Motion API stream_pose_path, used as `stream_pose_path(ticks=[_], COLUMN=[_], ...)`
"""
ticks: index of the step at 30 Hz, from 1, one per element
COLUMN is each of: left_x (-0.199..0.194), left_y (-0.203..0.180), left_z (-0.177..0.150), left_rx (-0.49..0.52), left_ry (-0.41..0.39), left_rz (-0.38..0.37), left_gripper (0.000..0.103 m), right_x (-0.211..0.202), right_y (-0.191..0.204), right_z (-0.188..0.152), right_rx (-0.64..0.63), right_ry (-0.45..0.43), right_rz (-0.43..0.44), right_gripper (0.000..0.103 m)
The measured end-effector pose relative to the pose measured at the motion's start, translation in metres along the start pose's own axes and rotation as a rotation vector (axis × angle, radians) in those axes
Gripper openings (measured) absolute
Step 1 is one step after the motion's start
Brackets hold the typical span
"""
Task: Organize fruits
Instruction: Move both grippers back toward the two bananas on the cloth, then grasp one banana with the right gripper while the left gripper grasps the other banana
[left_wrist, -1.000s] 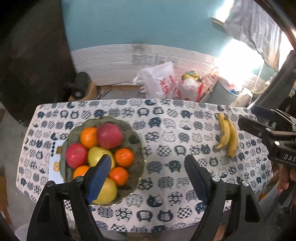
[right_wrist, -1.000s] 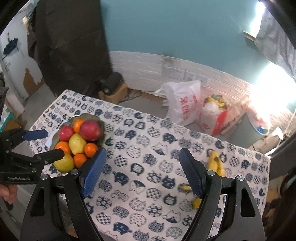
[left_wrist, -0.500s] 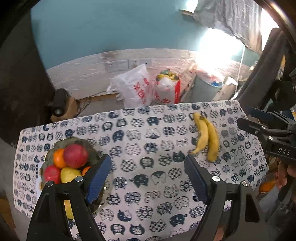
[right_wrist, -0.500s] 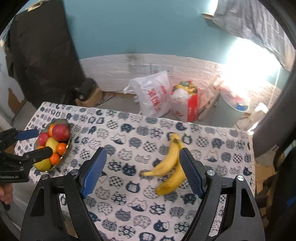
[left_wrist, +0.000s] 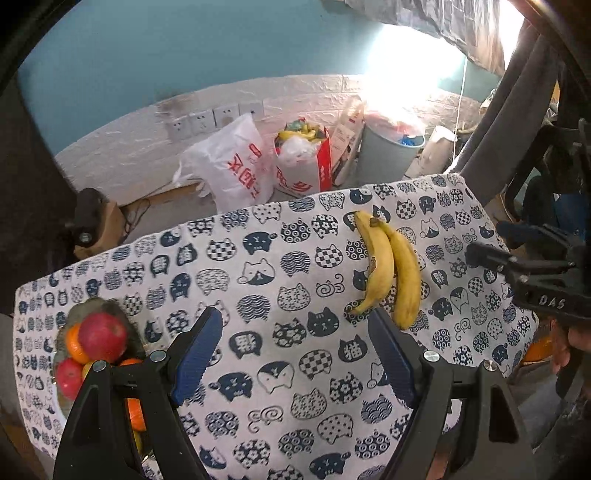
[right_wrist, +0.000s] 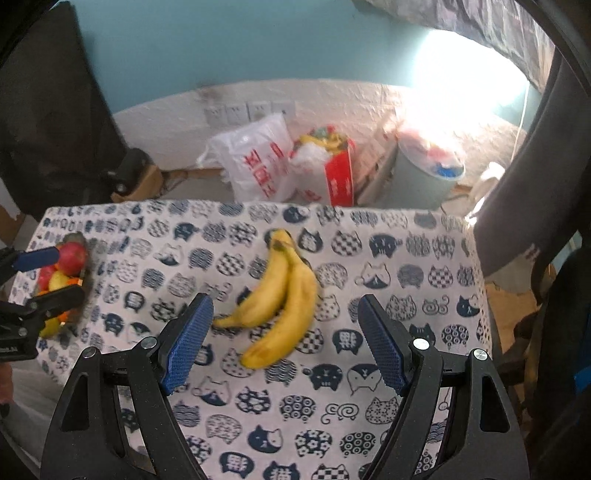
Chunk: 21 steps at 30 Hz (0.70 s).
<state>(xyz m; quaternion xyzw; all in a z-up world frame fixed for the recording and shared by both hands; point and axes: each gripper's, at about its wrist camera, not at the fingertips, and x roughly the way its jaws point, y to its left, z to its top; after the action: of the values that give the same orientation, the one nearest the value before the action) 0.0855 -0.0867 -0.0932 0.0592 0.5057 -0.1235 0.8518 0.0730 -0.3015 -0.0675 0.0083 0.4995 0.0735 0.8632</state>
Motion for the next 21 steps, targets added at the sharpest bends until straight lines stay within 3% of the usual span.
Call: stream_pose_path(ticks=[12,21], left_x=[0.069,0.113], left_y=[-0.017,-0.027], left_z=[0.013,0.027], left_rx=[0.081,0.065], left_ry=[0.054,0.125], left_rz=[-0.022,-0.045], left_gripper=[0.082,0.082], right_x=[0.082,0.119], right_y=[-0.026,-0.036], right_z=[-0.012,-0.015], right_rx=[0.090,0.107], right_ry=[0.145,0.211], right_rz=[0.026,0.034], right_gripper=[0.080,0.080])
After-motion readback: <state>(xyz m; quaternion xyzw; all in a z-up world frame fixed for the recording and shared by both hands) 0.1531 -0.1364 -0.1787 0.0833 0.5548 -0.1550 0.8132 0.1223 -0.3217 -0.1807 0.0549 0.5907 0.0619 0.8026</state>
